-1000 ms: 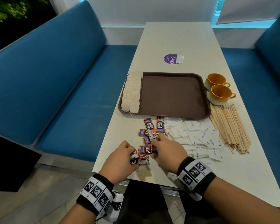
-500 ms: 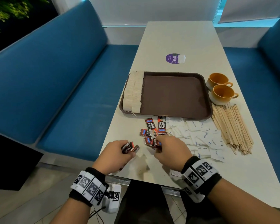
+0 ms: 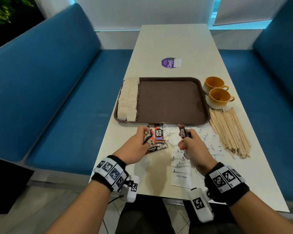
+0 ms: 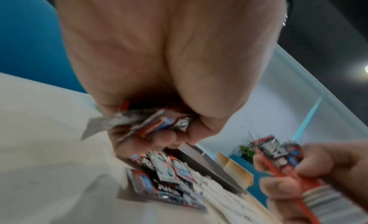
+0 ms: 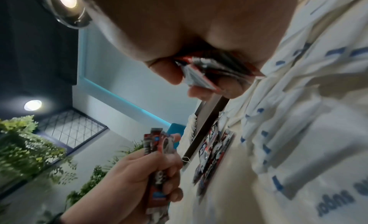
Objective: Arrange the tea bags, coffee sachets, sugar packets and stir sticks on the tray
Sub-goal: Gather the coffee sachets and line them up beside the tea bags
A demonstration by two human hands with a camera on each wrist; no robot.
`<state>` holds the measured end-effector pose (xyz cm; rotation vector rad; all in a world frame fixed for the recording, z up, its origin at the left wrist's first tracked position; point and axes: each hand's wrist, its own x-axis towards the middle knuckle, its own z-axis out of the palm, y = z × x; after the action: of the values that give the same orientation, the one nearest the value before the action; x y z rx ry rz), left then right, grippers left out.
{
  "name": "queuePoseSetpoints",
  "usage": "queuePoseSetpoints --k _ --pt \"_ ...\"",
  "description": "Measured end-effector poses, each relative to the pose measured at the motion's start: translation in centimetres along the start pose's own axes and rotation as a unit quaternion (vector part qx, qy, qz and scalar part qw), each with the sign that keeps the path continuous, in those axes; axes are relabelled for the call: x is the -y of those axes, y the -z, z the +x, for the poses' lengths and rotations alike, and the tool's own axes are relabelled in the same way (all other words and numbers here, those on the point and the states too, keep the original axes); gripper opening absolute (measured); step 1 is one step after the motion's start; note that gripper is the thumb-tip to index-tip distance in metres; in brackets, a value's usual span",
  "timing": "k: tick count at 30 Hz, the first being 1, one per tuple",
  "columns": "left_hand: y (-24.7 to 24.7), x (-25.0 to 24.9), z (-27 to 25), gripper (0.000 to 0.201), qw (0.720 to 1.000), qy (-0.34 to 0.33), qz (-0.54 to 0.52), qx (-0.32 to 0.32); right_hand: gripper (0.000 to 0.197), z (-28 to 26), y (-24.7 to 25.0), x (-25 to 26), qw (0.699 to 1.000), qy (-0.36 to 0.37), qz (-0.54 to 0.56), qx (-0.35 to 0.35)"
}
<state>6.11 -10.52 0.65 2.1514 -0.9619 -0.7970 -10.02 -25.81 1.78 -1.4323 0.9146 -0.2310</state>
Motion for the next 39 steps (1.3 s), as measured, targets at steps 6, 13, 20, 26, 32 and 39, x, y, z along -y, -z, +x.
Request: queuePoseSetpoints --k 6,13,20,26,32,39 --pt "-1.9 0.0 2.8 0.047 0.993 -0.017 0.120 0.007 0.012 -0.2 1.0 -0.2 0.999 -0.003 0.047 0.016" --pt "-1.8 2.0 0.2 0.036 0.993 -0.015 0.117 0.008 0.024 0.1 1.2 -0.8 0.997 -0.005 0.067 0.046" --pt "-2.0 3.6 -4.3 0.043 0.996 -0.005 0.078 0.035 0.020 -0.2 -1.3 -0.4 0.997 0.008 0.000 0.082" --pt "-0.4 3.0 -5.0 0.014 0.998 0.016 0.027 -0.058 0.014 0.9 -3.6 -0.5 0.959 0.086 -0.250 0.099" --pt "0.6 3.2 -3.4 0.026 0.974 0.173 0.072 -0.124 0.008 1.9 -5.6 -0.2 0.921 0.075 -0.373 0.083" --pt "-2.1 2.5 -2.5 0.042 0.965 0.192 0.161 -0.074 0.040 1.9 -7.9 -1.1 0.913 0.090 -0.393 0.067"
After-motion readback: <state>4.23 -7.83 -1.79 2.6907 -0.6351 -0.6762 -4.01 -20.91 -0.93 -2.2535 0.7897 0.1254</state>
